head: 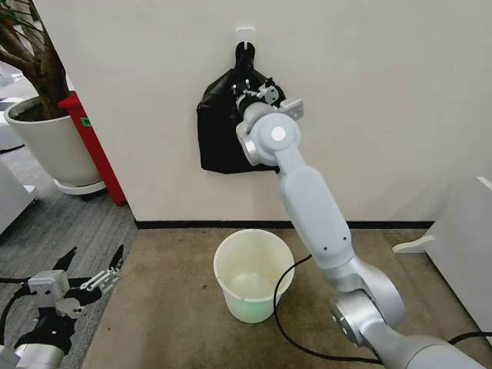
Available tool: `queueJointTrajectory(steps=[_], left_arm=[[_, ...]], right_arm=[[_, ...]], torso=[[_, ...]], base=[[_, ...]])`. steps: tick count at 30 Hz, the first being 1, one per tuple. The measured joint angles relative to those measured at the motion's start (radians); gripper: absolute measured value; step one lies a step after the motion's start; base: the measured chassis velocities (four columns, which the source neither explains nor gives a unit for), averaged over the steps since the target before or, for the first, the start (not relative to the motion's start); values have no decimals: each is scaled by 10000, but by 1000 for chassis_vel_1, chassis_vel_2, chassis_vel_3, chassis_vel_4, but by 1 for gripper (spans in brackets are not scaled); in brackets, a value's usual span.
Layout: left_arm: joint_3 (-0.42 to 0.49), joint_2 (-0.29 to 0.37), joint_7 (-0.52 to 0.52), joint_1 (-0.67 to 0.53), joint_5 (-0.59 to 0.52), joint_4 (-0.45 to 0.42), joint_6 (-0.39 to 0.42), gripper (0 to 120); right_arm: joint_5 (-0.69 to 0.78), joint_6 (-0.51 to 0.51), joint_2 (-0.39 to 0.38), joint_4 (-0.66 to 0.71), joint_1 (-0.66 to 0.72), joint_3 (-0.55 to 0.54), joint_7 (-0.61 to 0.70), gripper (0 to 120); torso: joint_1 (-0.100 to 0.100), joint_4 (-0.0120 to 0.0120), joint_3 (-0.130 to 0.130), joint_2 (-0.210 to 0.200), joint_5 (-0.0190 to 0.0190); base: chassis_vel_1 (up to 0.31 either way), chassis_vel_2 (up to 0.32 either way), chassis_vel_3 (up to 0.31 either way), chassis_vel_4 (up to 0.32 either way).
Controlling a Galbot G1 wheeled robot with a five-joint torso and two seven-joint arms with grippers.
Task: Place the garbage bag over the trash bin.
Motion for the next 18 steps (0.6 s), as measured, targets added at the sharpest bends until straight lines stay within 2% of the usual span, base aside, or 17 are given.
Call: queueJointTrajectory(steps=[7,18], left_arm=[[0,-2,6,-4,2,0,-6,100],[0,-2,13,-14,2,0,-13,100]], right_arm=[[220,12,-23,812,-1229,-92,114,0],[389,25,-872,2019,-2766,-121,139,0]], torso=[[0,1,0,0,1],[0,0,0,0,1]], base=[[0,0,0,0],[0,0,0,0]])
